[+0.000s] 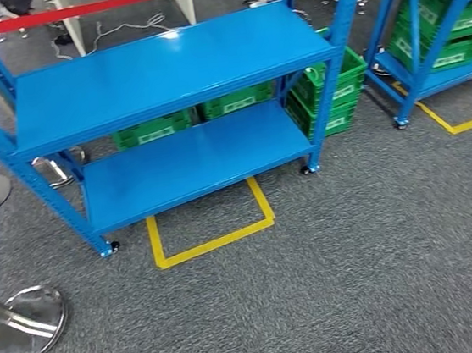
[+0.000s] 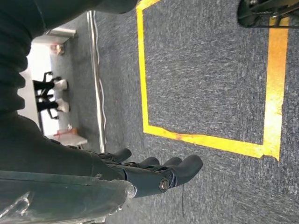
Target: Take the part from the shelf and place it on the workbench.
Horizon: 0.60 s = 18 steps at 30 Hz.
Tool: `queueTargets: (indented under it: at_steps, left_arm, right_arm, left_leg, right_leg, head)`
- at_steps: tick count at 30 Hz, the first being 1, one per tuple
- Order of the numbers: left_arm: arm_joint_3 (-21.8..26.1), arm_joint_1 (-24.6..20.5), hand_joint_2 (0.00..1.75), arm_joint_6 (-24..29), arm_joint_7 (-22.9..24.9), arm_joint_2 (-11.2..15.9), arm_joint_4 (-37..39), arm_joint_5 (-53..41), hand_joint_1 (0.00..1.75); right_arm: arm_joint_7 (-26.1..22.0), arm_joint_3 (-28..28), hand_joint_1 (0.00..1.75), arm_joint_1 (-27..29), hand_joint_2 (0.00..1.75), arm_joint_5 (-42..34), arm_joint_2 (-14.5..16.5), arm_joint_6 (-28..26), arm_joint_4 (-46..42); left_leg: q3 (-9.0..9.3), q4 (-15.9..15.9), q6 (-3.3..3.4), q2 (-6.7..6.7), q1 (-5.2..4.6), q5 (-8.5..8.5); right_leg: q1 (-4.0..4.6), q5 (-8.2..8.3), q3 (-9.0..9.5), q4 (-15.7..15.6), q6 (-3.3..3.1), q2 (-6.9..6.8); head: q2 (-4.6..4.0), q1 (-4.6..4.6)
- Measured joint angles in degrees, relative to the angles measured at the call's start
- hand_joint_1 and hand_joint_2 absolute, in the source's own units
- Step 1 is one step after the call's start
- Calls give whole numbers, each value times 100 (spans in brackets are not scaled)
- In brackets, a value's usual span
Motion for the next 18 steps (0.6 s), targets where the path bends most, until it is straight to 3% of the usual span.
queueTargets:
  at_steps: [1,2,4,6,8,9,11,12,14,15,16,18]
  left_arm:
    - [1,4,0,1,0,3,0,-1,0]
    - [1,5,0,1,0,5,0,-1,0]
    - [2,4,0,1,0,9,0,-3,0]
    - [2,3,0,1,0,13,0,-4,0]
    - [4,17,0,1,0,23,0,-6,0]
    - [4,25,0,1,0,27,0,-6,0]
    - [4,19,0,1,0,35,0,-6,0]
    - [4,9,0,1,0,32,0,-6,0]
    - [5,-3,0,1,0,29,0,-7,0]
    - [5,2,0,1,0,27,0,-7,0]
    - [5,9,0,1,0,27,0,-6,0]
    - [5,19,0,1,0,28,0,-6,0]
  right_arm:
    - [-6,-1,0,5,175,-1,0,-1,0]
    - [-14,-2,0,6,175,-1,-1,-3,0]
    - [-27,-3,0,4,175,-1,-2,-7,1]
    - [-33,-3,0,-3,175,-1,-4,-8,2]
    - [-35,-4,0,-12,175,-3,-3,-8,2]
    - [-34,-4,0,-16,175,-4,-3,-8,2]
    - [-35,-4,0,-14,175,-2,-2,-8,2]
    - [-36,-4,0,-8,175,-1,-2,-8,2]
    - [-35,-5,0,10,175,-2,-4,-8,2]
    - [-34,-6,0,13,175,-2,-6,-8,2]
    - [-34,-7,0,12,175,-2,-8,-8,2]
    - [-34,-7,0,-2,175,-1,-8,-8,2]
  left_leg:
    - [7,3,-5,-90,3,0]
    - [14,8,-15,-178,7,-1]
    - [6,33,-64,-336,9,-6]
    - [-34,40,-137,-454,13,10]
    - [-68,17,-211,-552,36,44]
    - [-86,40,-242,-498,34,26]
    - [-256,377,-294,-205,21,-194]
    - [-426,720,-317,-22,14,-383]
    - [-802,1461,-346,128,23,-697]
    - [-888,1636,-349,147,26,-718]
    - [-859,1593,-344,161,27,-631]
    - [-497,967,-307,300,15,-275]
  right_leg:
    - [-5,150,32,-130,-3,16]
    - [-18,377,165,-465,-4,66]
    - [-72,714,495,-1224,-7,368]
    - [-95,781,639,-1542,-50,566]
    - [-76,799,653,-1563,-134,452]
    - [-75,810,659,-1575,-178,383]
    - [-82,823,672,-1602,-251,221]
    - [-74,818,673,-1604,-275,136]
    - [-56,805,670,-1604,-295,-52]
    - [-51,798,670,-1604,-298,-144]
    - [-47,792,675,-1604,-296,-229]
    - [-39,774,700,-1604,-277,-372]
  head:
    - [0,4]
    - [0,7]
    - [0,17]
    - [0,23]
    - [0,22]
    - [0,19]
    - [0,-30]
    - [0,-57]
    - [0,-79]
    - [0,-79]
    - [0,-79]
    - [0,-81]
